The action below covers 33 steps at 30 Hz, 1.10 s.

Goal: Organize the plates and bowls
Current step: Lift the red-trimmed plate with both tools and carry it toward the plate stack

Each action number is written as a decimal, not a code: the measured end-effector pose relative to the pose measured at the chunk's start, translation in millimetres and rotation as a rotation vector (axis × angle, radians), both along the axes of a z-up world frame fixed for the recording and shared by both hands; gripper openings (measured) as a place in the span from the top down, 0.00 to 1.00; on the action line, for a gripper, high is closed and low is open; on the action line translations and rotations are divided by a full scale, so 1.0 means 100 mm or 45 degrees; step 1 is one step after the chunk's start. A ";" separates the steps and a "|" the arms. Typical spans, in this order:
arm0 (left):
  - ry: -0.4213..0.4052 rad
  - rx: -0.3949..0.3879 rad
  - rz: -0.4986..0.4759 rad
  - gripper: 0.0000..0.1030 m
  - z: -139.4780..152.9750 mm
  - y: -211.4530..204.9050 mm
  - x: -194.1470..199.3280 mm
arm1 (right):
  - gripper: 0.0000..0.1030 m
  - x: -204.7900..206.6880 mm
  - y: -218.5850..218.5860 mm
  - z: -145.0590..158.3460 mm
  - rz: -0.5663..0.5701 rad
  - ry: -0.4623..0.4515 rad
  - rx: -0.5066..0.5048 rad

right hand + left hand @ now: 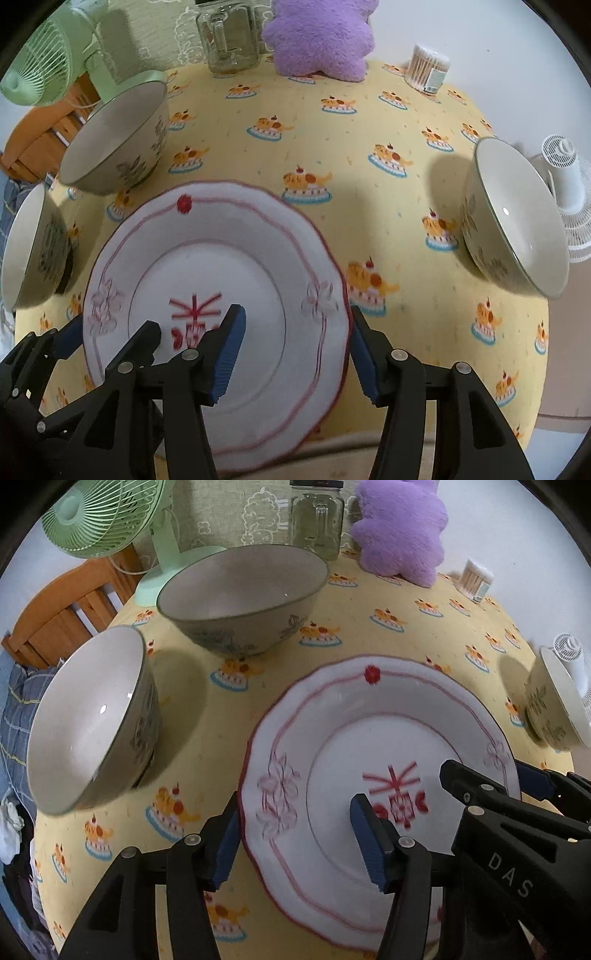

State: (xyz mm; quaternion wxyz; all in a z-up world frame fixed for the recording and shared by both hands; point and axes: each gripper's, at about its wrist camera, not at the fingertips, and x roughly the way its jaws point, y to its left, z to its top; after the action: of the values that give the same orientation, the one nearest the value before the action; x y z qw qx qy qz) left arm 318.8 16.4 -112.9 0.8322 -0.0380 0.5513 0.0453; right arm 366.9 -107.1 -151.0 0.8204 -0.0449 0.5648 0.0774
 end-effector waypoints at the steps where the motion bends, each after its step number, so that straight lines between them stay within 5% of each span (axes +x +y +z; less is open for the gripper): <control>1: -0.003 0.002 0.003 0.42 0.00 0.01 0.03 | 0.43 0.04 0.00 -0.01 0.000 -0.001 0.003; 18: -0.009 -0.023 -0.001 0.36 0.08 0.04 0.05 | 0.41 0.11 0.07 0.05 0.006 -0.009 -0.018; 33: -0.101 -0.043 -0.026 0.36 0.57 0.17 -0.24 | 0.41 -0.22 0.22 0.60 -0.034 -0.110 -0.032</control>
State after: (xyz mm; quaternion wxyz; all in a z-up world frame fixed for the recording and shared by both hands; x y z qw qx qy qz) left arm 295.3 33.2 -56.3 0.8530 -0.0481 0.5190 0.0261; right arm 344.5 -85.2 -91.2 0.8443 -0.0511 0.5304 0.0573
